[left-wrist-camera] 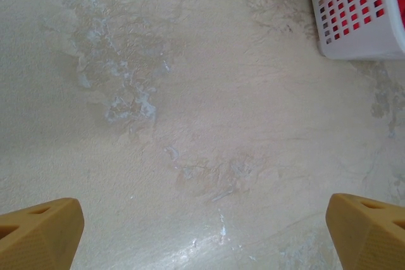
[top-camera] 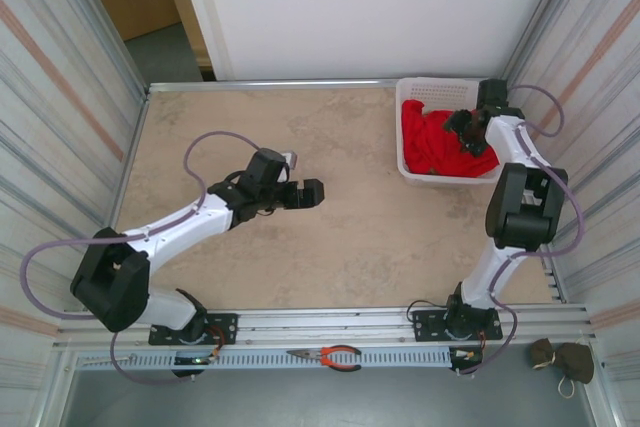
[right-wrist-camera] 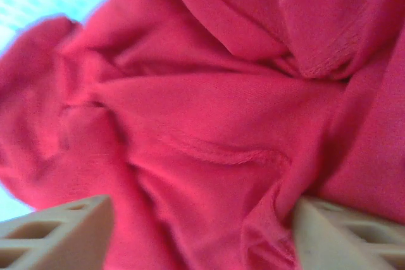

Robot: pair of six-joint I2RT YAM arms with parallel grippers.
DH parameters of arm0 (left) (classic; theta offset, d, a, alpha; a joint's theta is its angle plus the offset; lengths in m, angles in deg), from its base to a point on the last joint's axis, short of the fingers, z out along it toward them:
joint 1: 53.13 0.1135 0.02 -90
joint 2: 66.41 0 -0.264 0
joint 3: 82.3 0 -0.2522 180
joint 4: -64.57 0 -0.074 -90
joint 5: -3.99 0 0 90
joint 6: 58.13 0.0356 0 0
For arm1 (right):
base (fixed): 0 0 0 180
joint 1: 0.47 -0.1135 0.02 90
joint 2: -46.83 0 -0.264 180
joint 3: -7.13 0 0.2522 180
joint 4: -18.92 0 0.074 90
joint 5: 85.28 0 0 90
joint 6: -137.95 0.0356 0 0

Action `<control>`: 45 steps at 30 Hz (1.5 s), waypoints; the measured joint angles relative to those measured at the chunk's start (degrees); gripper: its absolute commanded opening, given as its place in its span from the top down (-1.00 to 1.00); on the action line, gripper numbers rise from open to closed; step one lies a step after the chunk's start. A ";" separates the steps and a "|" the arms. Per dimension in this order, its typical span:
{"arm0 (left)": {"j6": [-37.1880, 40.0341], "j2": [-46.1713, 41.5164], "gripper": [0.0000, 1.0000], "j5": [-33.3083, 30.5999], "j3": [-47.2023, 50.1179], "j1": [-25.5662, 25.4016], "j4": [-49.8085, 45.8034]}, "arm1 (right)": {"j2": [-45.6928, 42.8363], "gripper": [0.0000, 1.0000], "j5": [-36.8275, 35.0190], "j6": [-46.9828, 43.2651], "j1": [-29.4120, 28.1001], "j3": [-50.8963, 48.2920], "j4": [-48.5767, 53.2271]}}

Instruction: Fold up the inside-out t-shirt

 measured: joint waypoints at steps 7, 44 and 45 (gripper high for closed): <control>0.04 -4.17 -0.97 -0.04 0.57 0.33 -0.13 | 1.53 1.00 4.59 -1.01 0.79 1.40 1.01; 2.91 -20.09 -0.97 -1.05 5.14 24.74 -11.96 | -4.31 -0.73 17.35 10.80 -30.73 -9.51 -21.66; 2.82 -20.09 -0.97 -1.36 5.40 24.74 -12.09 | -3.91 -0.72 16.70 10.71 -29.97 -10.91 -21.33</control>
